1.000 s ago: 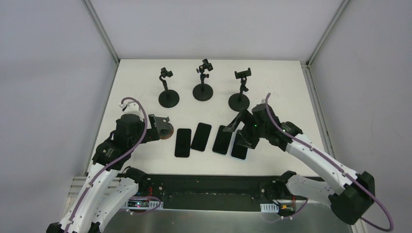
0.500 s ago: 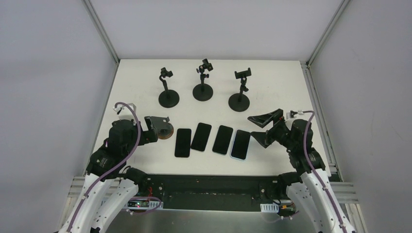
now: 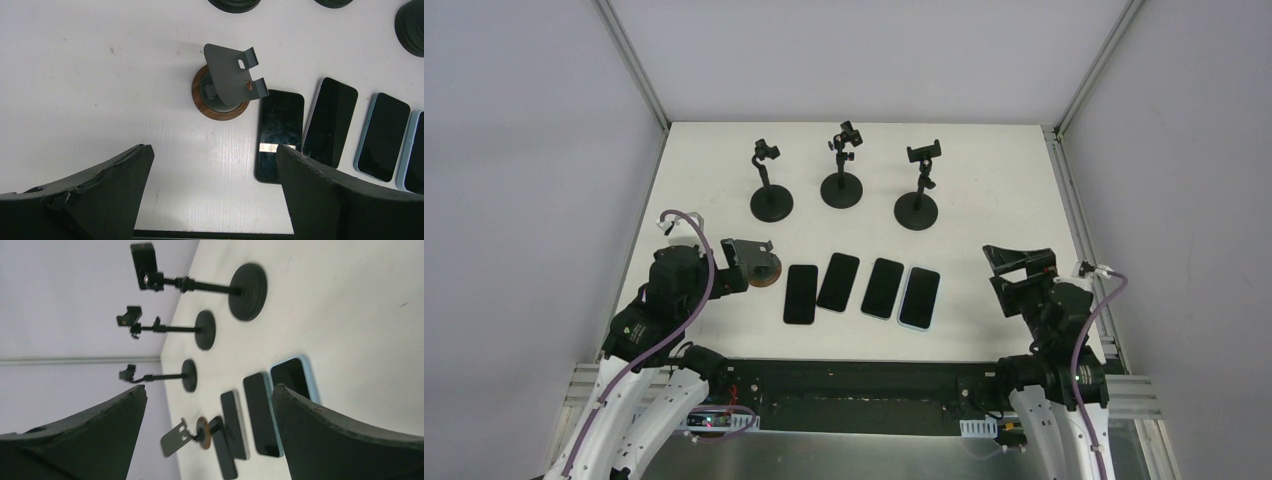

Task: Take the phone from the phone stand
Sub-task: Reset both arms

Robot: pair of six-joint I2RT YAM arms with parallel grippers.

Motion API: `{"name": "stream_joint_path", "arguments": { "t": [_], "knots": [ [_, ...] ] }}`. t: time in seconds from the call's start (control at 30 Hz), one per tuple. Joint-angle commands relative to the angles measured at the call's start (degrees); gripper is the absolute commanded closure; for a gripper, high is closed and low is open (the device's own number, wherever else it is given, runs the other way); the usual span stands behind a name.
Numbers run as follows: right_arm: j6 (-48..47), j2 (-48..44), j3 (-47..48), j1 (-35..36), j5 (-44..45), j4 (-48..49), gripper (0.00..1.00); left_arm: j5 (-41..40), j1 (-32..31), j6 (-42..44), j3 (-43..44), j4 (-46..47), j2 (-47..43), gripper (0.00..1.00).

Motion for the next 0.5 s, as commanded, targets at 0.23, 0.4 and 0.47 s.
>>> {"name": "stream_joint_path", "arguments": {
  "t": [0.23,0.4,0.47],
  "knots": [
    [-14.0,-4.81,4.1,-0.23,25.86,-8.88,0.01,-0.62,0.2,0.49,0.68,-0.12,0.85,0.0],
    [-16.52,-3.61,4.61,-0.23,29.52,-9.61,0.01,-0.89,0.2,0.48,0.56,-0.19,-0.05,0.0],
    [-17.28,-3.02,4.96,-0.24,30.06,-10.09,0.01,-1.16,0.2,0.37,0.55,-0.12,-0.33,0.0]
  ]
}}
